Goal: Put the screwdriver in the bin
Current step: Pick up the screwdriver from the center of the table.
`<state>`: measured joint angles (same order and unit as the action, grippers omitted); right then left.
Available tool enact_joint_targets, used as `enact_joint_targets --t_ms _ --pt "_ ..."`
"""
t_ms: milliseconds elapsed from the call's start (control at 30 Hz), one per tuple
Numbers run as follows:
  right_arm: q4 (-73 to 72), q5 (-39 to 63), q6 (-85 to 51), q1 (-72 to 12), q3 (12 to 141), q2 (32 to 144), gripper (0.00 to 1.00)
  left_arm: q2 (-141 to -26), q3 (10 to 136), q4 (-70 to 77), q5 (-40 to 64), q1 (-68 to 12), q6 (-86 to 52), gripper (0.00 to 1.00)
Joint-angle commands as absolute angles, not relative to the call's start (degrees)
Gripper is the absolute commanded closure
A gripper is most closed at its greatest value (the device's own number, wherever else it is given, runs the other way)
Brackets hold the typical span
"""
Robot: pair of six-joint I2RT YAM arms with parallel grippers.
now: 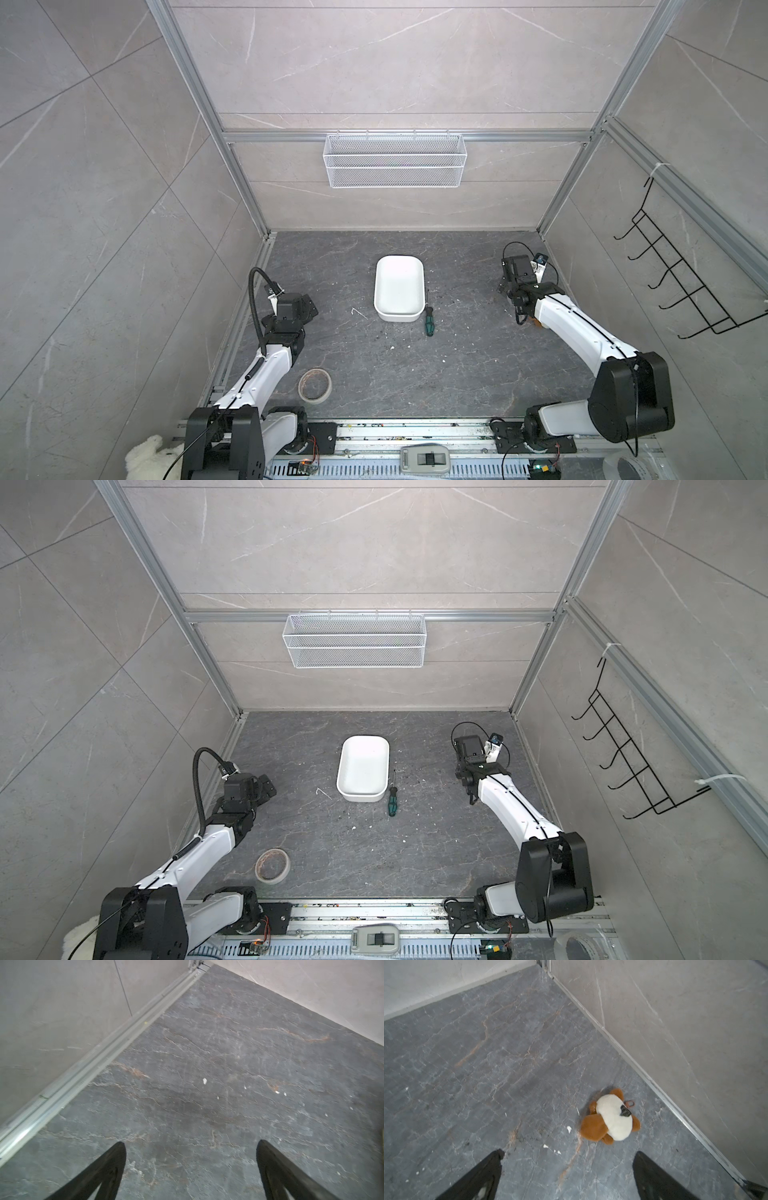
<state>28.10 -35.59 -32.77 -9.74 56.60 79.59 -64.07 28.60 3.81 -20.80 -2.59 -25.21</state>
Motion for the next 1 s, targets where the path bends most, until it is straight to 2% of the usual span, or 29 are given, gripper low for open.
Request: enact_joint_targets --t_ms 0,100,200,267,367,500,600,800,967 --pt "27.9 -32.1 -30.7 -9.8 56.3 75.9 0.0 -65.0 29.9 6.9 -11.2 -2.5 -27.9 0.0" --pt "27.8 -28.6 -29.4 -9.8 56.6 73.9 0.02 -63.4 29.8 4.0 -2.0 -2.5 -31.7 0.0" --pt "27.0 -30.3 -29.2 -9.8 55.9 72.4 0.01 -57.0 24.9 7.4 7.5 -2.6 -33.5 0.0" --pt "24.9 -29.2 -28.8 -9.9 54.8 71.1 0.01 -52.3 23.3 4.8 9.7 -2.6 -32.0 0.0" --pt "20.7 -18.9 -31.4 -9.8 51.9 69.3 0.0 -46.8 24.9 -7.7 6.9 -2.7 -27.2 0.0" --pt "7.7 0.4 -35.6 -10.1 44.4 69.9 0.02 -42.9 20.0 -4.1 9.0 -2.7 -28.7 0.0" --pt "0.1 8.2 -41.5 -12.1 40.2 73.4 0.07 -41.7 20.7 -7.4 7.0 -2.6 -28.0 0.0" --pt "-3.7 4.8 -42.6 -22.6 35.7 78.4 0.09 -43.7 20.6 -7.7 5.4 -2.6 -29.4 0.0" --pt "-4.4 4.5 -43.3 -26.9 33.7 80.5 0.13 -39.8 20.4 -9.8 3.1 -2.7 -30.0 0.0"
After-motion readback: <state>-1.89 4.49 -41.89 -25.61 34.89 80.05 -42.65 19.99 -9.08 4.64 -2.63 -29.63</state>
